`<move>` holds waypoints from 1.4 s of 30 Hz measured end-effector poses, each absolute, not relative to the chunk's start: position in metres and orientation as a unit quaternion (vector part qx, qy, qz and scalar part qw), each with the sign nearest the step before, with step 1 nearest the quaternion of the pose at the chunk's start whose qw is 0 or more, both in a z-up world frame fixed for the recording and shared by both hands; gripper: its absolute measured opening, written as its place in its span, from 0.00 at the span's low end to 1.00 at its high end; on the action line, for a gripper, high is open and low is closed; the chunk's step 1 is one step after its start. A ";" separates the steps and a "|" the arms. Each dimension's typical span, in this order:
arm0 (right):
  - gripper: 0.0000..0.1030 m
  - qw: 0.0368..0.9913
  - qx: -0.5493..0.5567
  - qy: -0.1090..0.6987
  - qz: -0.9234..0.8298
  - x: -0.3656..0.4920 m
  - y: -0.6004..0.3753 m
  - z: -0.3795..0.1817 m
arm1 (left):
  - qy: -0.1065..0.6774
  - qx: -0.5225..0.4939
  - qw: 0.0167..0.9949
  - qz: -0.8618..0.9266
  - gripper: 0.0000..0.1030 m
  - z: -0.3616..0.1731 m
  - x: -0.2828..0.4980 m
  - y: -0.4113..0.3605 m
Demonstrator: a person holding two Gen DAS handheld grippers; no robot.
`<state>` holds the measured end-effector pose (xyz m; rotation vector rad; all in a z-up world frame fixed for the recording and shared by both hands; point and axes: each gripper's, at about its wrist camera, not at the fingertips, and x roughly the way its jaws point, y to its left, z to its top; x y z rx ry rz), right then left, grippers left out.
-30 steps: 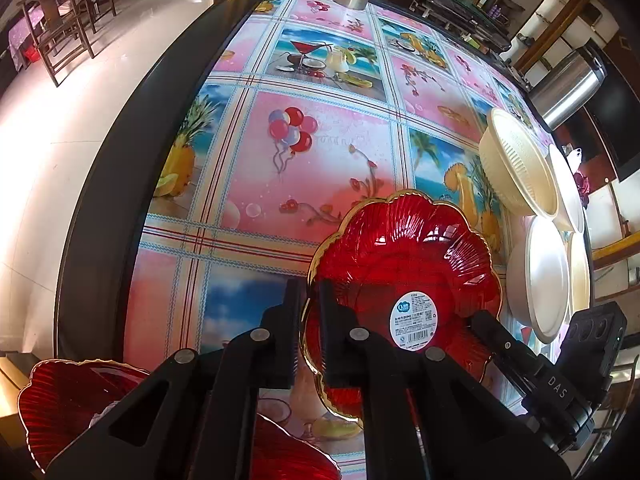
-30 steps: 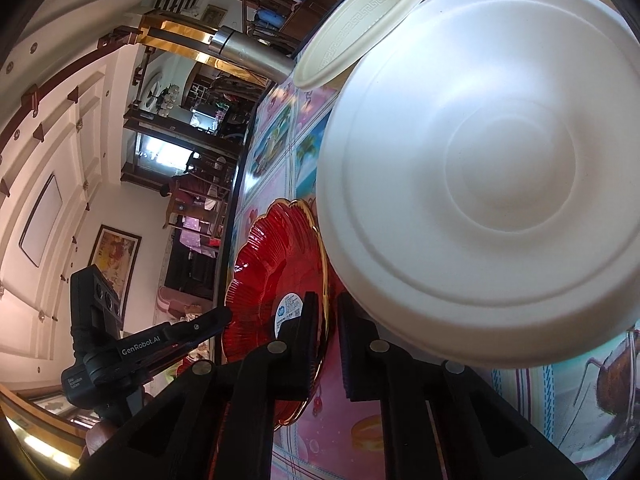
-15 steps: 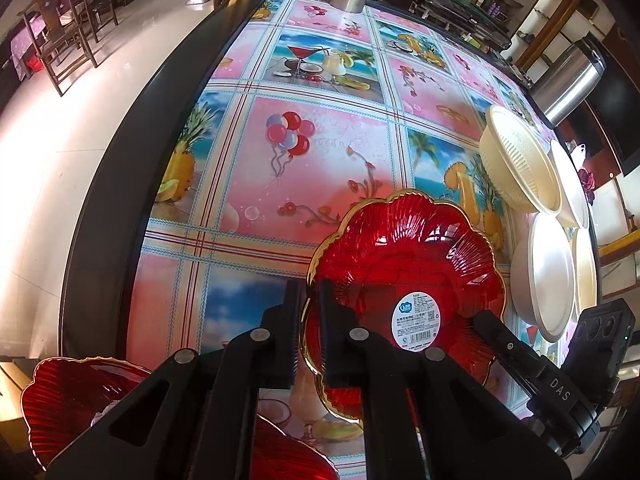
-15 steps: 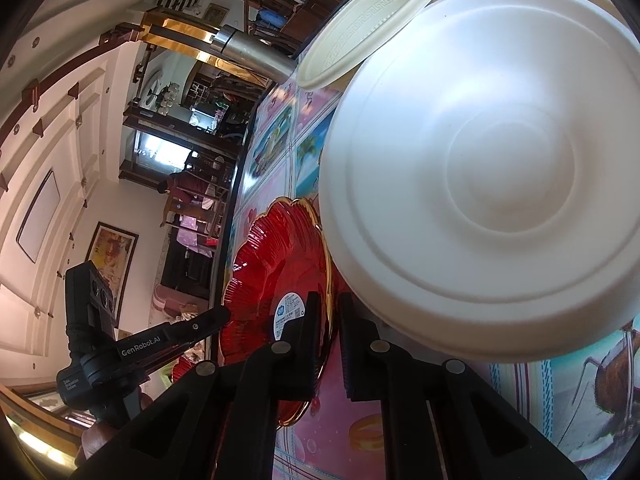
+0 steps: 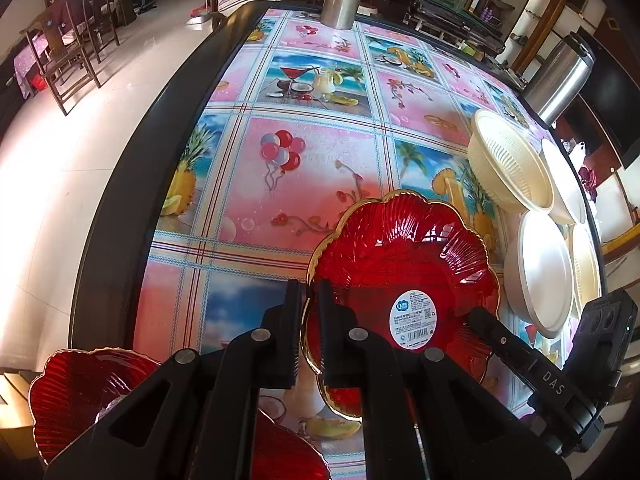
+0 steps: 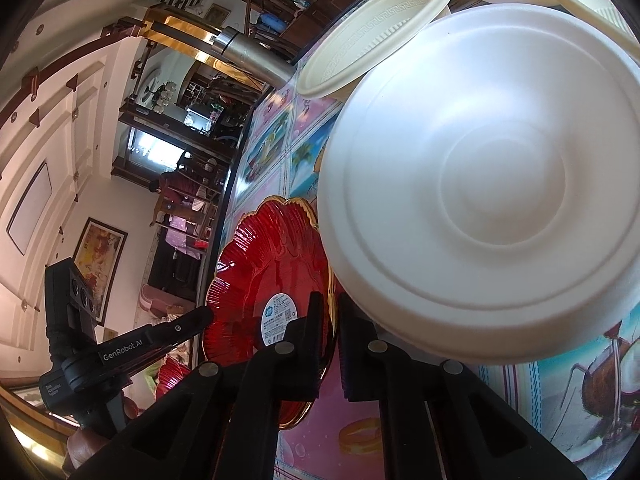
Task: Organize plates and bowls
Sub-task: 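Lift the red stickered plate and carry it onto the wedding plate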
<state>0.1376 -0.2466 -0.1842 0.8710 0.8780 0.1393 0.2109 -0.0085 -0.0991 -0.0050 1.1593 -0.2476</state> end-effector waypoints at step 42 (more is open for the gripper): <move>0.10 0.921 0.271 0.230 0.160 0.086 -0.185 -0.102 | 0.390 0.050 0.913 -0.106 0.06 -0.010 0.101 0.023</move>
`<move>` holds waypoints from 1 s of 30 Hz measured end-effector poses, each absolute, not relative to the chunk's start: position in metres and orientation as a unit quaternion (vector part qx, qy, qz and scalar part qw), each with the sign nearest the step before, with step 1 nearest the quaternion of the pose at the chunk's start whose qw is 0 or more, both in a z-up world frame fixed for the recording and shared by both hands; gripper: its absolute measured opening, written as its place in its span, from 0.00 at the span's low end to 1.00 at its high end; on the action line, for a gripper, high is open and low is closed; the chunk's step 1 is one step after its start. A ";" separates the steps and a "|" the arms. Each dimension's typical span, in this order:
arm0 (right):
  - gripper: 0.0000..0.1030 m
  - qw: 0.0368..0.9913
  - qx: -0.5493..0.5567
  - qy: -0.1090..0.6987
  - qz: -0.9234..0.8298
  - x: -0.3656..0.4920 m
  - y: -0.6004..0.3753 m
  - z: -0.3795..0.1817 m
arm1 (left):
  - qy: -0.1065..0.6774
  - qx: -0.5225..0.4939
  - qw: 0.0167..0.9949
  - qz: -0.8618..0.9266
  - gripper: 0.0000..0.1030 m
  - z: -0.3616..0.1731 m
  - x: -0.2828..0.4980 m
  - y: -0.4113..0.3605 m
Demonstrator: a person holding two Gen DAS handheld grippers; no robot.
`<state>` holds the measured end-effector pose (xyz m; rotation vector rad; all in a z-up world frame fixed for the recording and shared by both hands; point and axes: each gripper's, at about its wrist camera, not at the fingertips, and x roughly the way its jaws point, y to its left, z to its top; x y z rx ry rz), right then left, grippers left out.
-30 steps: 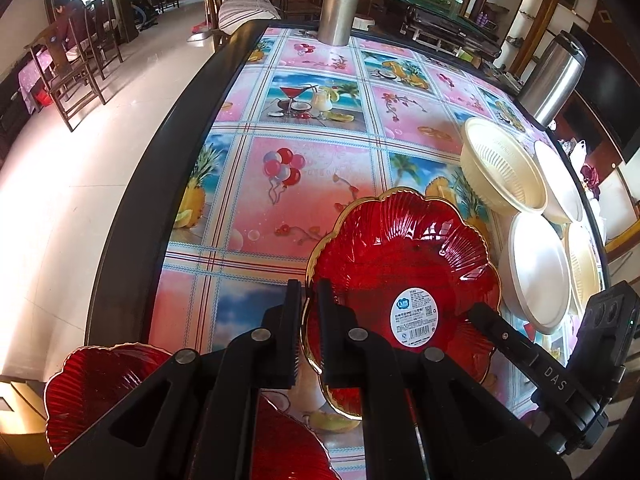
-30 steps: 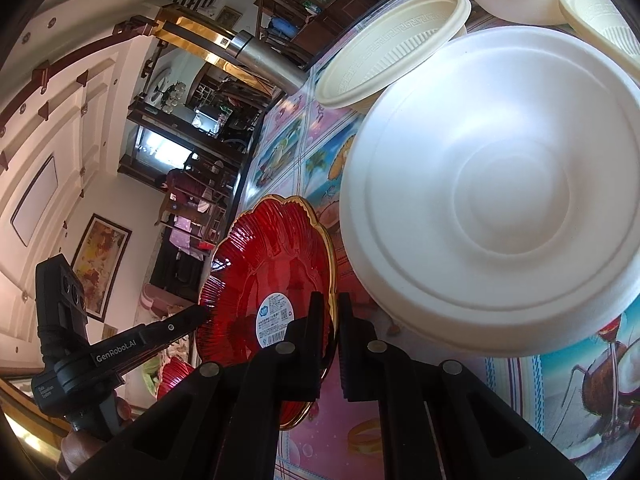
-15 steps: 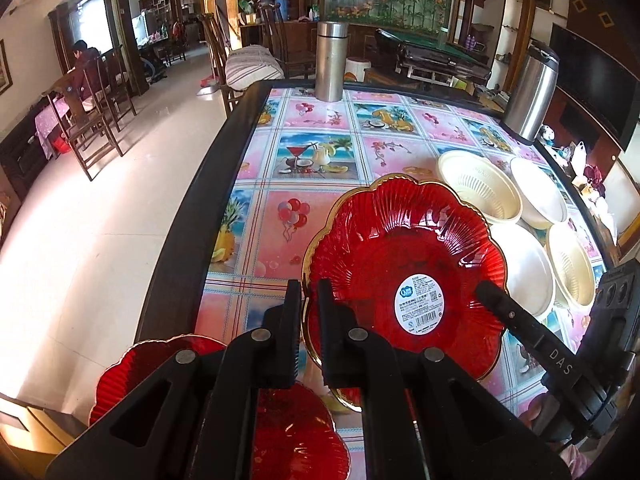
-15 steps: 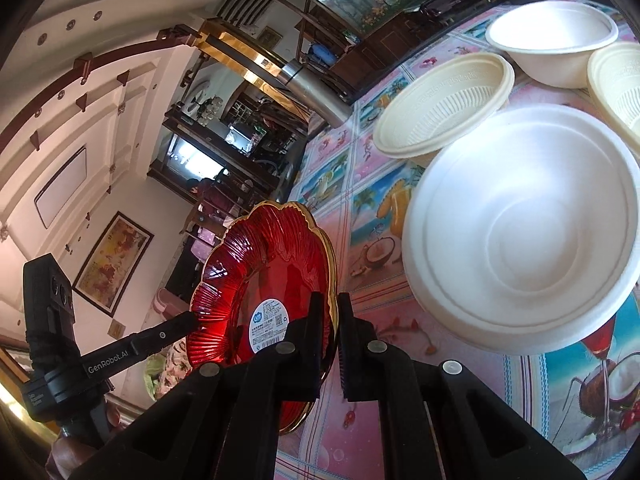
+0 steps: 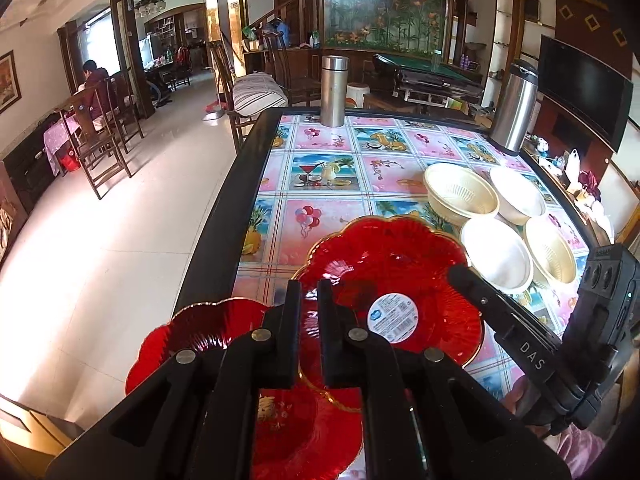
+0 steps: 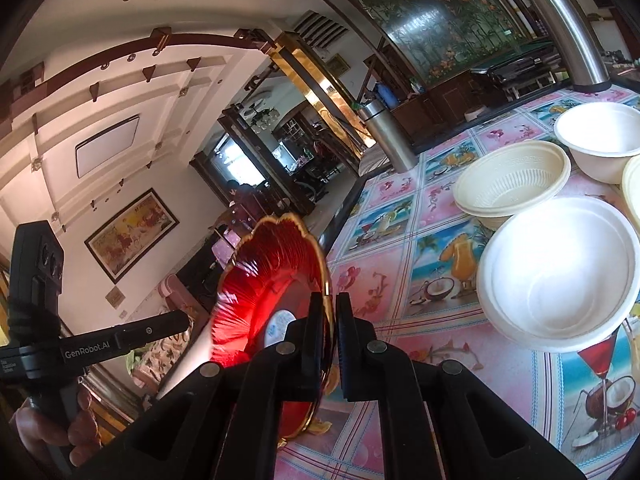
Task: Organize plates and bowls
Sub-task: 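Lift the red stickered plate and carry it onto the wedding plate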
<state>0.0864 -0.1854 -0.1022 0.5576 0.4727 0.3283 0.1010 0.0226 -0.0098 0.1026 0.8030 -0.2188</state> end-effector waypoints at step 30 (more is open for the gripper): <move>0.12 0.877 0.197 0.385 0.212 0.112 -0.064 -0.120 | 0.432 -0.014 0.901 -0.022 0.06 -0.049 0.083 0.122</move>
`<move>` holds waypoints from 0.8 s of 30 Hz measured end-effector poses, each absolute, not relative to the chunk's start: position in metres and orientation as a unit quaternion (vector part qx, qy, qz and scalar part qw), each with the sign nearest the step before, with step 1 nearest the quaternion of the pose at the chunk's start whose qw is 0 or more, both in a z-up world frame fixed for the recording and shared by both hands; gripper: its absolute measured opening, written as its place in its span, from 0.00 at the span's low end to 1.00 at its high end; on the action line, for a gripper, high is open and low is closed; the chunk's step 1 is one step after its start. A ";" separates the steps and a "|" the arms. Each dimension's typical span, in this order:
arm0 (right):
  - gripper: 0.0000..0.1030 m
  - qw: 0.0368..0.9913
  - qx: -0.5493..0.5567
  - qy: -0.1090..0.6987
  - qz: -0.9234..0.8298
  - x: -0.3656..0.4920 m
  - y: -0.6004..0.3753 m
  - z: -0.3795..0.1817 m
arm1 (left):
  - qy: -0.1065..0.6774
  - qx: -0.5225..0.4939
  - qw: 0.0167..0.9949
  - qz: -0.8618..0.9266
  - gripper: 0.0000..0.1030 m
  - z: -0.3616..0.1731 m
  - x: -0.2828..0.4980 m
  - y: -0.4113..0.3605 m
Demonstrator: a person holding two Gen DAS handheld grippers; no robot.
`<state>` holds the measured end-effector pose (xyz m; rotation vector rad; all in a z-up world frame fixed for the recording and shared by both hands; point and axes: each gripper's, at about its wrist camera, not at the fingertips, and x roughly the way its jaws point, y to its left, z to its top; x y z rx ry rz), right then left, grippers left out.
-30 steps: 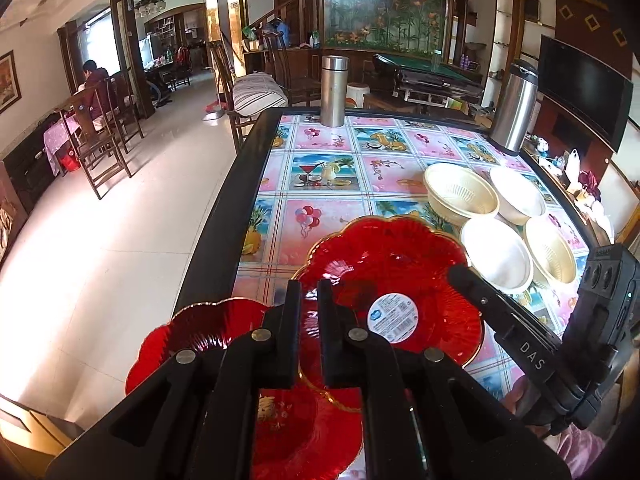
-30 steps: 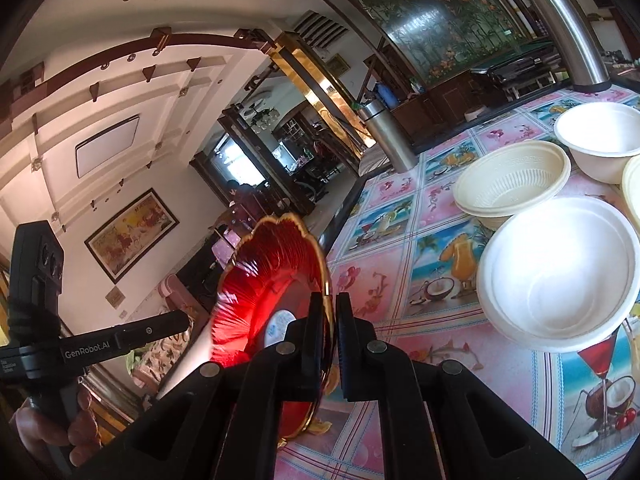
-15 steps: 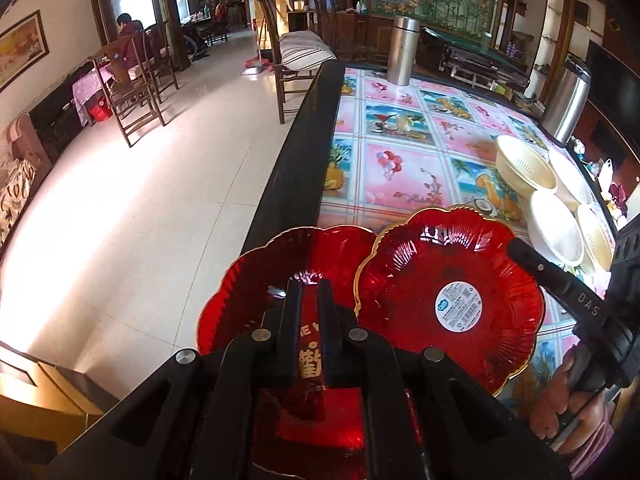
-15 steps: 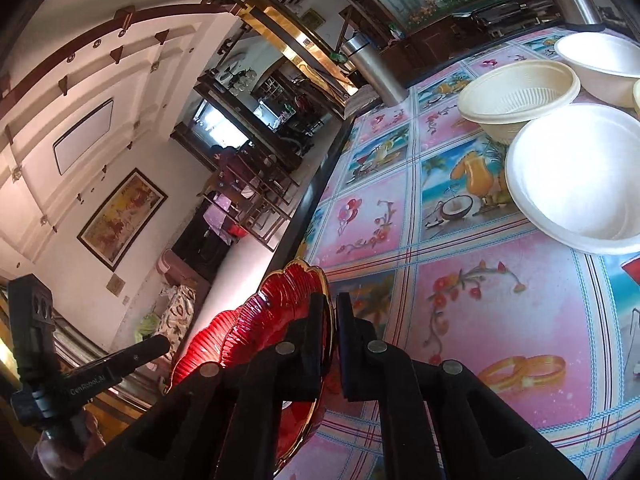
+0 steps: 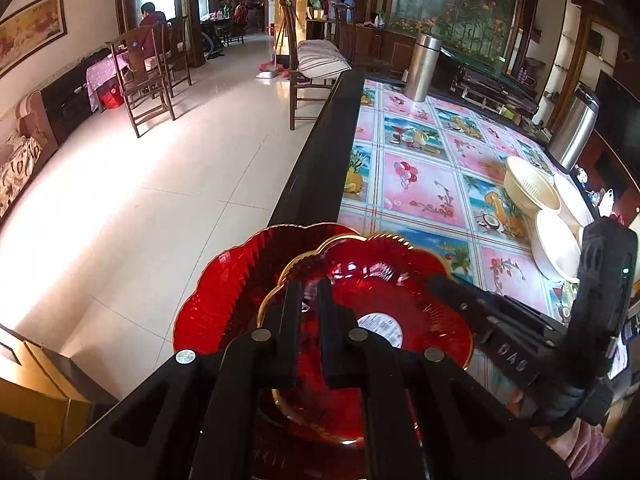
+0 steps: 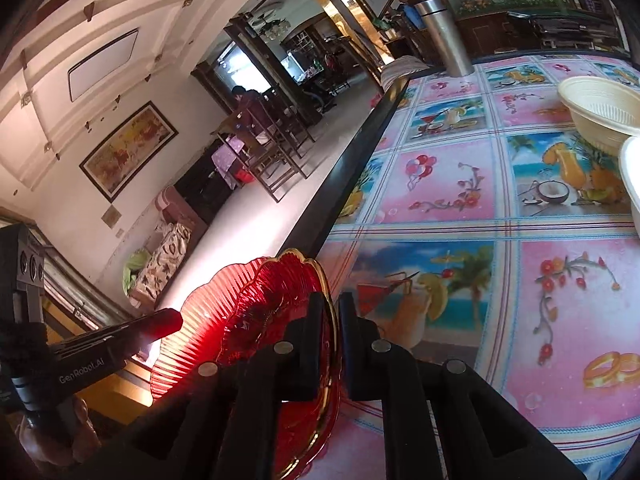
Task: Organize plates and bowls
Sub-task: 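Lift the red stickered plate and carry it onto the wedding plate, then open the left tool and withdraw from the red plate stack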
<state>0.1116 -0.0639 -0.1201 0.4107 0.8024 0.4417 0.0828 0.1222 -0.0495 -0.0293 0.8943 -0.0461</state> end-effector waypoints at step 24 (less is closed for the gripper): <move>0.69 0.901 0.207 0.332 0.187 0.083 -0.166 -0.104 | 0.448 0.018 0.893 0.035 0.06 -0.101 0.149 0.187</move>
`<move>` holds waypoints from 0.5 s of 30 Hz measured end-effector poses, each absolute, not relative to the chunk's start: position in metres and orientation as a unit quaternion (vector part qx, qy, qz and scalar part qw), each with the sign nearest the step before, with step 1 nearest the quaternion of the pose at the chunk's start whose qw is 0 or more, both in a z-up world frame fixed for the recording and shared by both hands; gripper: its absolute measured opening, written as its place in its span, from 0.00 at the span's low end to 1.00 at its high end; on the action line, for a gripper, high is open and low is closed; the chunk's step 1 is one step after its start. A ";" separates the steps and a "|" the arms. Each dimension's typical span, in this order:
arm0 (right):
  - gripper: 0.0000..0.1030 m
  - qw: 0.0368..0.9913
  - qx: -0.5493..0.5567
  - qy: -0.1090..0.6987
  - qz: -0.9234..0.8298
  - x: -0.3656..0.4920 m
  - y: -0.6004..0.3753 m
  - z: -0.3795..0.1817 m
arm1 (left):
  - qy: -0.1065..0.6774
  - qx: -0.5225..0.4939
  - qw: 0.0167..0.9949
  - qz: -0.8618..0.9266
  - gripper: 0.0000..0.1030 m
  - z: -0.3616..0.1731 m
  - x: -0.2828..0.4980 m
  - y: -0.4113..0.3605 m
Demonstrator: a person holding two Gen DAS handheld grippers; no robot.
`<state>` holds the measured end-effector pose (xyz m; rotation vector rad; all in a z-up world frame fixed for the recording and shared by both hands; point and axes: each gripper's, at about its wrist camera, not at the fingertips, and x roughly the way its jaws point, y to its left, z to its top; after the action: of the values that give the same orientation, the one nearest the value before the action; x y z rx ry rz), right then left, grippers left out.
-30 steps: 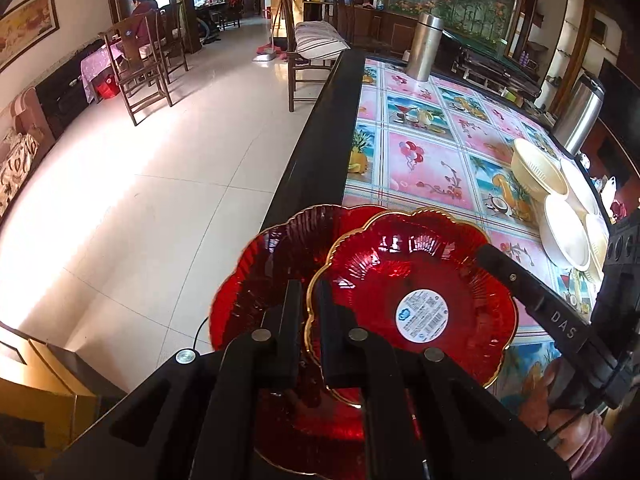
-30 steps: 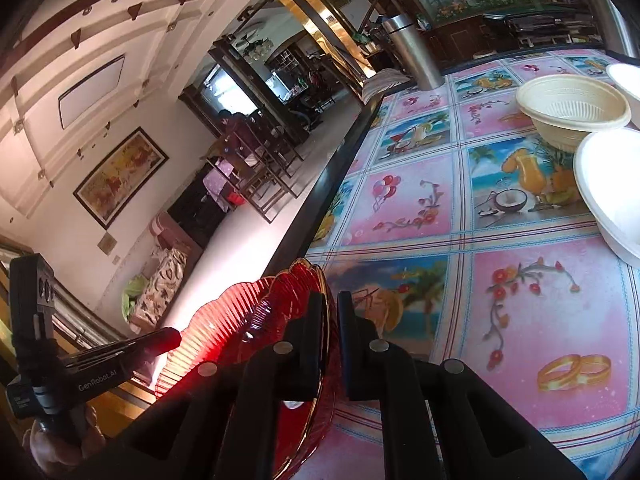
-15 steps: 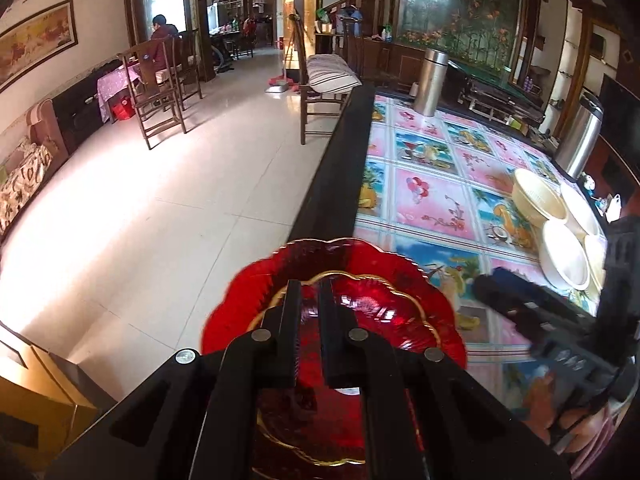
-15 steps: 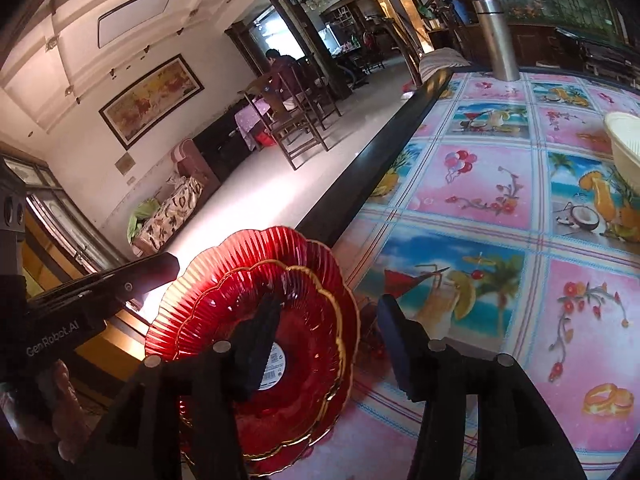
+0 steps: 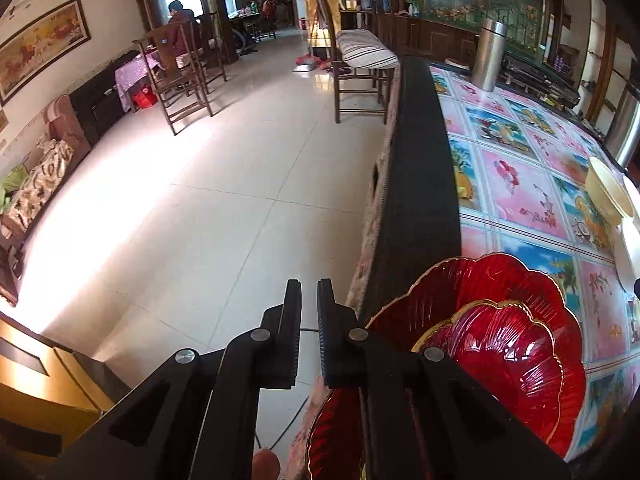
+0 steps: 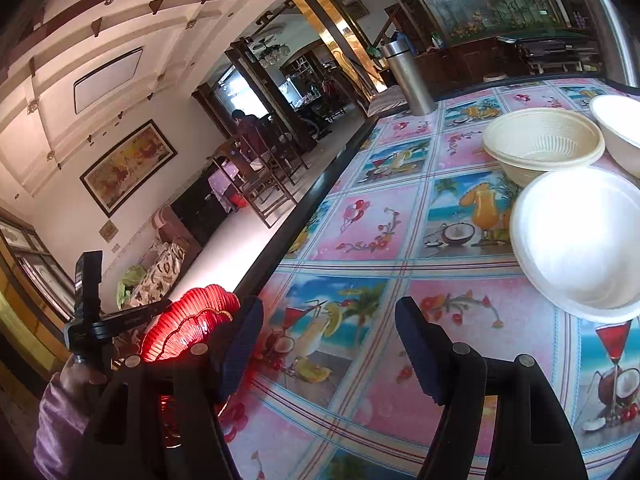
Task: Organize plates and bowls
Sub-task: 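Open the left tool and withdraw from the red plate stack, then move the left tool to the flat white plate and grip its rim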
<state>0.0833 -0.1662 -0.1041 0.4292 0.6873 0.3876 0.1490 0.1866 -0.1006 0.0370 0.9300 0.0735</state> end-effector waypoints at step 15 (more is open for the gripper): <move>0.69 0.911 0.273 0.298 0.085 0.046 -0.294 -0.093 | 0.426 0.048 0.903 -0.033 0.06 -0.086 0.130 0.104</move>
<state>0.0456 -0.2942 -0.0933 0.5623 0.6149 0.1760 0.1297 0.1035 -0.0863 0.0991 0.8813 -0.0672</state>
